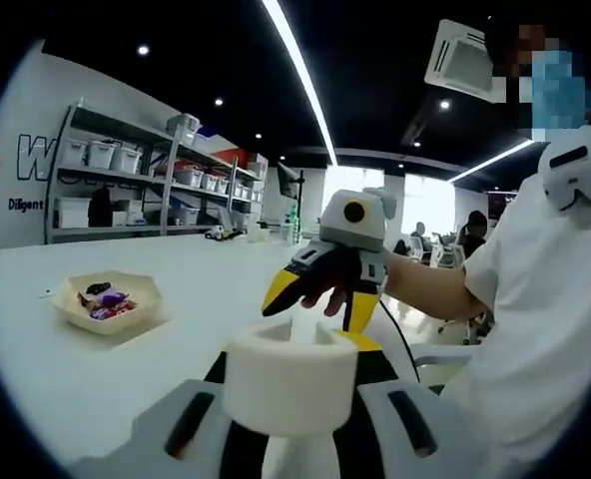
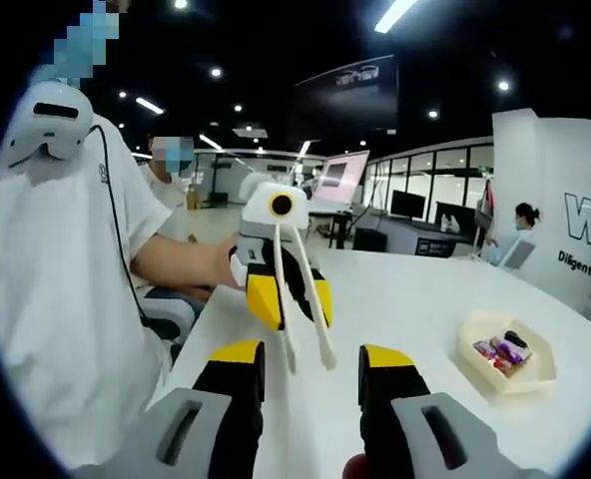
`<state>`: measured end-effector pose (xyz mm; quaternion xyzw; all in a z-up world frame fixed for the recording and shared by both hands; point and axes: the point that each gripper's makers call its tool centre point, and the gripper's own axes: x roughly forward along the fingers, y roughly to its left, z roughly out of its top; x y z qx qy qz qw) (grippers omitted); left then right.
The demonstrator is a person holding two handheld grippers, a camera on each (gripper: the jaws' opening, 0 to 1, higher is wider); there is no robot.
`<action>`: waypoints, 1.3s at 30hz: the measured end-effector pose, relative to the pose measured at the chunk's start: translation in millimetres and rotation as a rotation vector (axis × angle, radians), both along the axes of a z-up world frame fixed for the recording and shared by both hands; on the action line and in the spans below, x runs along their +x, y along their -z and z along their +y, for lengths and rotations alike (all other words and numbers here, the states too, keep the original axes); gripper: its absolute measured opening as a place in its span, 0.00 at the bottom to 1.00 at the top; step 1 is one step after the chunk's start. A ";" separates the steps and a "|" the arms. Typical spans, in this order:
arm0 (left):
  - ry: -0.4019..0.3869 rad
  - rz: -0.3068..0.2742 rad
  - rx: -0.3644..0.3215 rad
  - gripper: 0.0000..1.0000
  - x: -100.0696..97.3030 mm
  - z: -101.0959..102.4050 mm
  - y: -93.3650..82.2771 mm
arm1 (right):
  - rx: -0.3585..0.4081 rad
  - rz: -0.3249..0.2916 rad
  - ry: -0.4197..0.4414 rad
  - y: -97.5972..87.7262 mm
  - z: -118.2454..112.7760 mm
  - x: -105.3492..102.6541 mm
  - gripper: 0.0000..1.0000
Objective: Place the target food into the container with the food tongs after gripping and lifting it, then release it inside without dropping or visibly crushing the food.
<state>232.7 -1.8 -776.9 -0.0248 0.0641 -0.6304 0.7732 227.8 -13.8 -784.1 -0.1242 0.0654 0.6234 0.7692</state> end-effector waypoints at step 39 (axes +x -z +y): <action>0.085 0.078 -0.132 0.17 -14.8 -10.9 -6.6 | 0.150 0.027 -0.133 -6.2 5.6 -17.9 0.15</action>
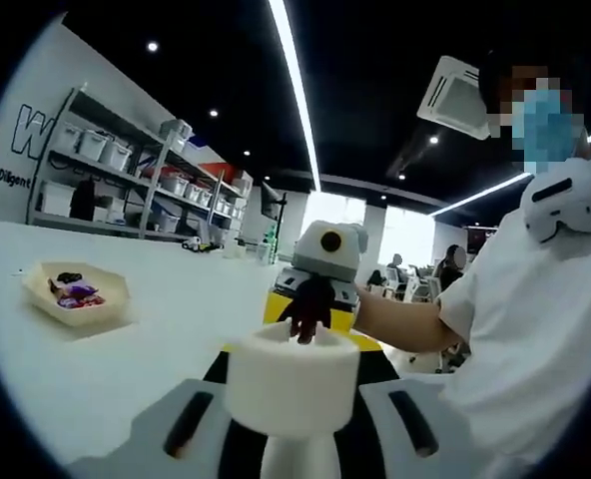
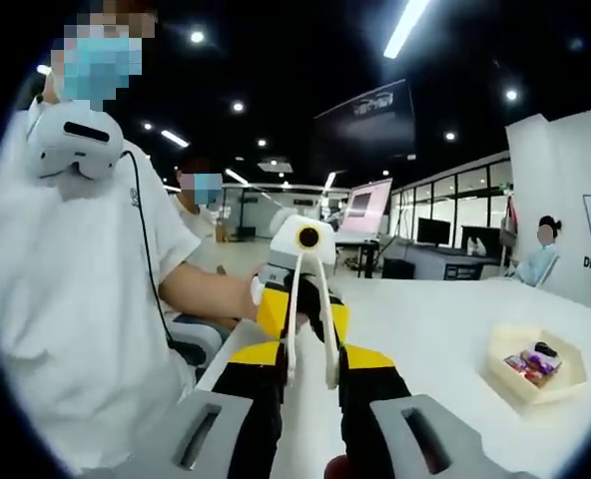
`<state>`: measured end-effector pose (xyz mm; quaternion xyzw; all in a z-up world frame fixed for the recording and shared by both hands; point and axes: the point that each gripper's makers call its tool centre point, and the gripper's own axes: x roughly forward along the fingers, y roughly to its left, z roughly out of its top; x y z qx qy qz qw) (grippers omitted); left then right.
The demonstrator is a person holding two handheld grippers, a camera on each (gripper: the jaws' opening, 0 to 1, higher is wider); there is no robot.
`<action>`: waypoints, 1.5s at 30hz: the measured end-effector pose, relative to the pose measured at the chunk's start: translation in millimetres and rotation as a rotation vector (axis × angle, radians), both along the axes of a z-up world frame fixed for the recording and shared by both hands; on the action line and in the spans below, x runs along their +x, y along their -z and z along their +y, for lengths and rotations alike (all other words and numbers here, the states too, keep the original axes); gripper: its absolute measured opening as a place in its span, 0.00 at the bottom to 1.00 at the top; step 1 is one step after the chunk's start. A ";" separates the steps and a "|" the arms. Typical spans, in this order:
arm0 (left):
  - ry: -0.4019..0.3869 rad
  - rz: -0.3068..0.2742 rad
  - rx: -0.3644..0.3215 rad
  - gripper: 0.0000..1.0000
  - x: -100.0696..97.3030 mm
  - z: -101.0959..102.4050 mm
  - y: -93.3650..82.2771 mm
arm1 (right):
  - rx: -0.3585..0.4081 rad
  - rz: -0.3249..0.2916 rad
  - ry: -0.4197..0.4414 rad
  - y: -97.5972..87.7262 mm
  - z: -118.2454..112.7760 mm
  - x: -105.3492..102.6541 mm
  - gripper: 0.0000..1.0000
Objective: Place the target food into the container with the food tongs after gripping and lifting it, then release it inside without dropping or visibly crushing the food.
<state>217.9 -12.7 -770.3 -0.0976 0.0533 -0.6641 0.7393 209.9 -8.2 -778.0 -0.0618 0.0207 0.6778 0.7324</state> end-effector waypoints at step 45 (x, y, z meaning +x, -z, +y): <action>-0.037 -0.034 0.014 0.21 4.2 25.1 -2.9 | 0.033 0.053 0.037 0.0 -19.6 -1.8 0.12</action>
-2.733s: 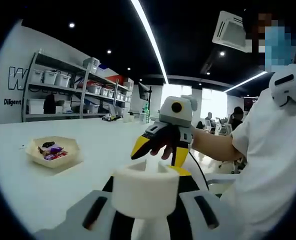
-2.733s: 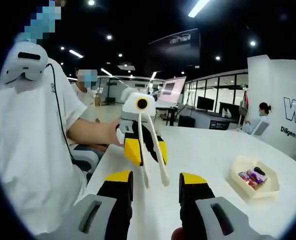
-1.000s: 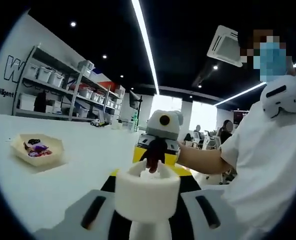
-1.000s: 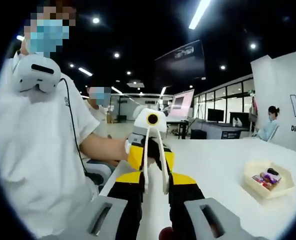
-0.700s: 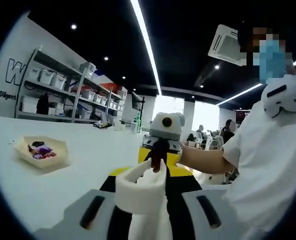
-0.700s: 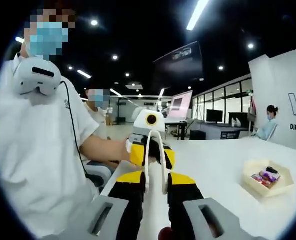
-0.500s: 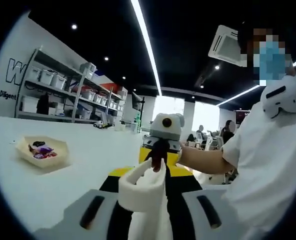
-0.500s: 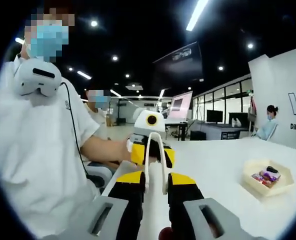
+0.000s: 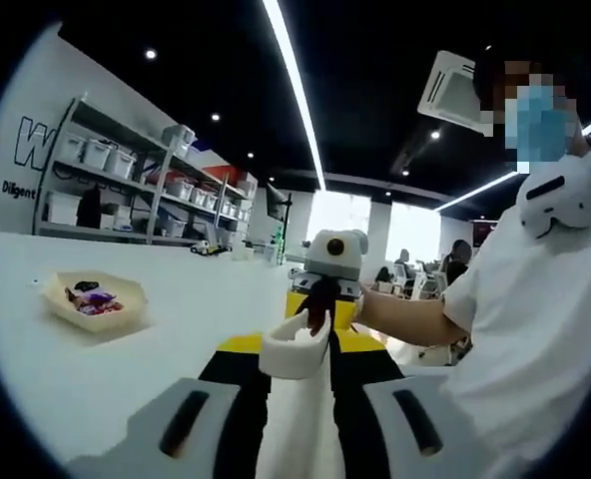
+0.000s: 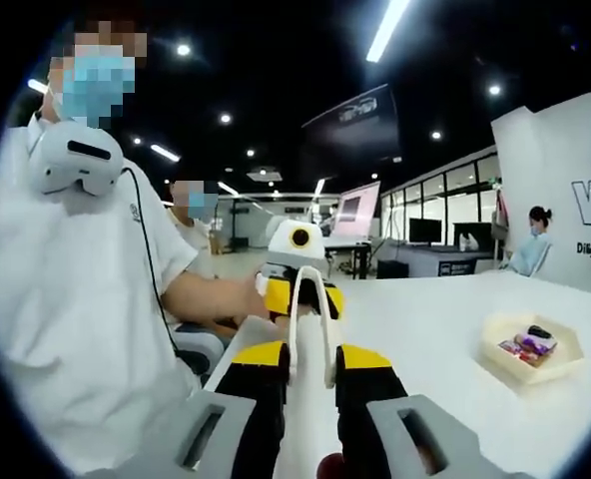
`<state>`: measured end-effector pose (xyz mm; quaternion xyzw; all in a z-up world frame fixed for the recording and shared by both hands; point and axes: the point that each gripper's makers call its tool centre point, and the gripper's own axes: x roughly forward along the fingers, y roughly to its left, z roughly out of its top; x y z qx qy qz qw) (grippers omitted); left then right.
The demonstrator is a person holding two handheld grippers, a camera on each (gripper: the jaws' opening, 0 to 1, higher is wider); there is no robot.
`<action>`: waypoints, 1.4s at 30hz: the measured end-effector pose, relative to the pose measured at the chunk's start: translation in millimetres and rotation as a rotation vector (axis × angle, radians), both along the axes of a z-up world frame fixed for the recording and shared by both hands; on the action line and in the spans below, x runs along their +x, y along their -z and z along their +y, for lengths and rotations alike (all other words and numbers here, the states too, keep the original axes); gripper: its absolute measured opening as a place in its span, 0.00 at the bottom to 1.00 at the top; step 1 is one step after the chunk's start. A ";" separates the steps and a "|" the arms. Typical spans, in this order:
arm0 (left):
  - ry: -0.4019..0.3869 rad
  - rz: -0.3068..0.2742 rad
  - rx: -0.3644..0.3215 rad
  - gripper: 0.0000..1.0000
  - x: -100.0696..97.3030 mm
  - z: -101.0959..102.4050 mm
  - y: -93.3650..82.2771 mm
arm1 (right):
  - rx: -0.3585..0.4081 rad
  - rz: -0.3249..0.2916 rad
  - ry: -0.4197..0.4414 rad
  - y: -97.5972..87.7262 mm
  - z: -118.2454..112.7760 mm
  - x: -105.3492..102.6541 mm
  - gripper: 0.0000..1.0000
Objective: Place the target food into the container with the food tongs after gripping and lifting it, then release it inside without dropping or visibly crushing the food.
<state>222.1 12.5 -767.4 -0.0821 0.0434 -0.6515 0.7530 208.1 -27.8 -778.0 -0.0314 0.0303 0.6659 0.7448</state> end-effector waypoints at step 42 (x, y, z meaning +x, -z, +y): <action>0.029 -0.016 0.096 0.16 1.6 10.7 23.9 | -0.139 -0.012 0.023 19.5 -20.1 2.8 0.13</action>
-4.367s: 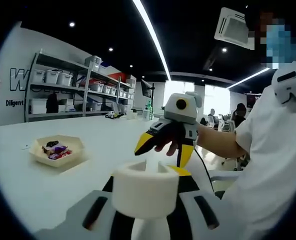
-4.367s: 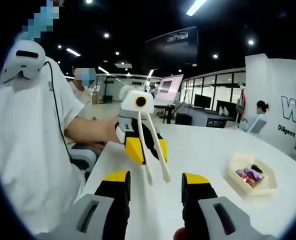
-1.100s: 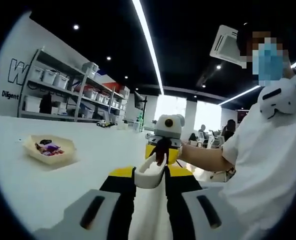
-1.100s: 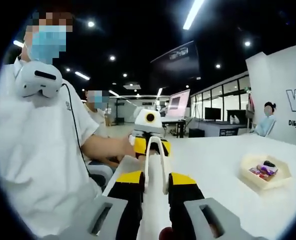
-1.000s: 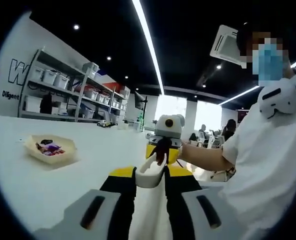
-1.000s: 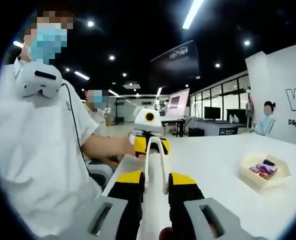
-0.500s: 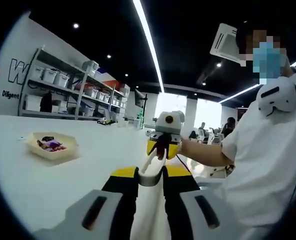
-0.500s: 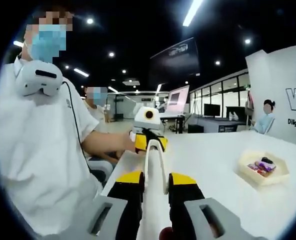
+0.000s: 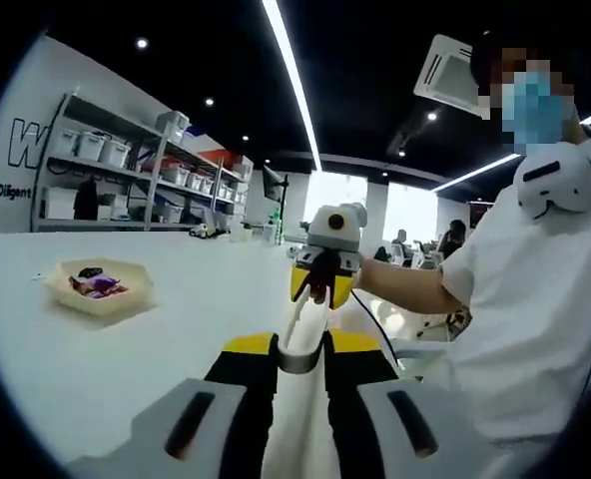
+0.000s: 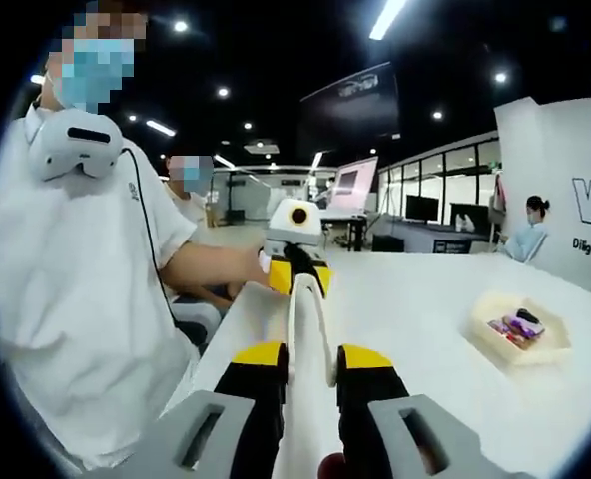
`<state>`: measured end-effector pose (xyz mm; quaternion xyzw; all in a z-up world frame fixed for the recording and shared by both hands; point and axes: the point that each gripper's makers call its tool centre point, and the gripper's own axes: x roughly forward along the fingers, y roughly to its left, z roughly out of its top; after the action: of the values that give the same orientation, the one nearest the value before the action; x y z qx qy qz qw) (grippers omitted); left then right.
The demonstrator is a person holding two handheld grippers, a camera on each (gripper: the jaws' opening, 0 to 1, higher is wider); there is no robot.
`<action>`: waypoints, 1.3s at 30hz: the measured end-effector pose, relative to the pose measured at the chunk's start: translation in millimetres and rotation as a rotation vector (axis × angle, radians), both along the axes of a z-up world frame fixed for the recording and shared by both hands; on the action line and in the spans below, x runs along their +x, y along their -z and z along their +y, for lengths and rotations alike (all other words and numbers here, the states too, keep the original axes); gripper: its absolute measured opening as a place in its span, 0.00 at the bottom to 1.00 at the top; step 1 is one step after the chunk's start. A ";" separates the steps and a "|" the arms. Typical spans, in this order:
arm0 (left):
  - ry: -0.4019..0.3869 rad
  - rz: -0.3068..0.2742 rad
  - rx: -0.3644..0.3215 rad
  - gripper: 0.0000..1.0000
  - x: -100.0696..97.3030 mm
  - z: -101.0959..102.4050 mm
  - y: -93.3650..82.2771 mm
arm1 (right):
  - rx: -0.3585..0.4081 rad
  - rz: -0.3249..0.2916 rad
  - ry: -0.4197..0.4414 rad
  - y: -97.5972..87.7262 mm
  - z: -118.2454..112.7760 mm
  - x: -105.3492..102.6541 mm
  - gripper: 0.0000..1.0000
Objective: Place the target food into the container with the food tongs after gripping and lifting it, then release it inside without dropping or visibly crushing the food.
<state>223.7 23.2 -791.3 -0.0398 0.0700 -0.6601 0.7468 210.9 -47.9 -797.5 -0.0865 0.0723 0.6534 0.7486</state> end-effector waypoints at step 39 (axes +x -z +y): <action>0.002 -0.005 0.178 0.16 22.9 -4.5 42.6 | -0.145 -0.014 0.019 43.4 -5.6 25.0 0.15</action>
<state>246.6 18.7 -833.8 0.0284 0.1266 -0.6521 0.7470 235.9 -53.4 -840.9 -0.1445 0.1149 0.6387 0.7470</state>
